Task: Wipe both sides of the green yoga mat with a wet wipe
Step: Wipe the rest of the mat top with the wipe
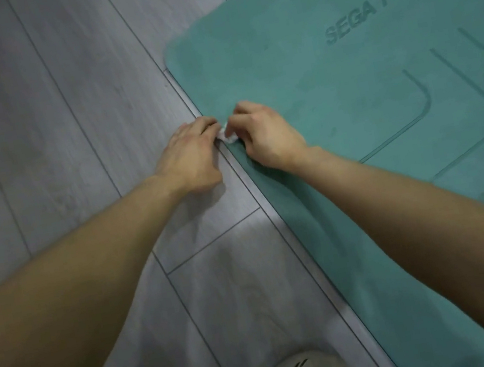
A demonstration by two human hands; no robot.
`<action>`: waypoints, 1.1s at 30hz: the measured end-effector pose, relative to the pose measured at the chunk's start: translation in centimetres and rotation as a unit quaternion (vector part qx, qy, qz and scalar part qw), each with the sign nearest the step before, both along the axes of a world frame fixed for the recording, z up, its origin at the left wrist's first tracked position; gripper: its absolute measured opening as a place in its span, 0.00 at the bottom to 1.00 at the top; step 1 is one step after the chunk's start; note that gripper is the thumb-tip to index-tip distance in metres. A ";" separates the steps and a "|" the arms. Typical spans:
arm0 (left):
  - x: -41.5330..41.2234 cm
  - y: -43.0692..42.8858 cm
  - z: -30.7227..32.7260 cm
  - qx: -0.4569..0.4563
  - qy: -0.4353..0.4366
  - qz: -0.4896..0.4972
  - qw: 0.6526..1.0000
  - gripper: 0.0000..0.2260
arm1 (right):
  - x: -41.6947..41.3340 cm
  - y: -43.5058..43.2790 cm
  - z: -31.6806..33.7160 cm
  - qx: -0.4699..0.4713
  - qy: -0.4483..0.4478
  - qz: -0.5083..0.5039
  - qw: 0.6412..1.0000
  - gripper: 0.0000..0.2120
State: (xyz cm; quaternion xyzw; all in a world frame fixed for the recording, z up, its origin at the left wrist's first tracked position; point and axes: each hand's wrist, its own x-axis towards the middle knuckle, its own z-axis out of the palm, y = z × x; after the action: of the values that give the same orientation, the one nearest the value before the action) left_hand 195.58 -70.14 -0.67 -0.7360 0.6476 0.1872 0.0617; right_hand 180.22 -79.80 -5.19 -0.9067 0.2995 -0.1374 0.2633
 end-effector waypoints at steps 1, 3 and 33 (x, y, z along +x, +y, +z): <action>0.1 0.0 0.0 0.006 -0.006 -0.007 1.000 0.40 | -2.3 1.4 -0.1 0.001 0.002 0.012 1.000 0.10; 0.3 0.0 -0.1 0.008 -0.015 -0.015 1.000 0.39 | -8.3 5.0 0.1 0.027 0.010 0.031 0.999 0.10; -16.7 -0.4 -0.5 -0.102 0.003 -0.228 0.968 0.23 | -30.1 1.1 0.1 -0.017 -0.006 -0.536 0.844 0.15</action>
State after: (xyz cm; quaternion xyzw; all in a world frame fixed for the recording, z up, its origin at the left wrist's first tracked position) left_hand 178.87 -70.58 -1.17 -0.5710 0.8140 0.1036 0.0256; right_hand 150.10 -78.73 -5.12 -0.6081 0.7350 -0.2677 0.1353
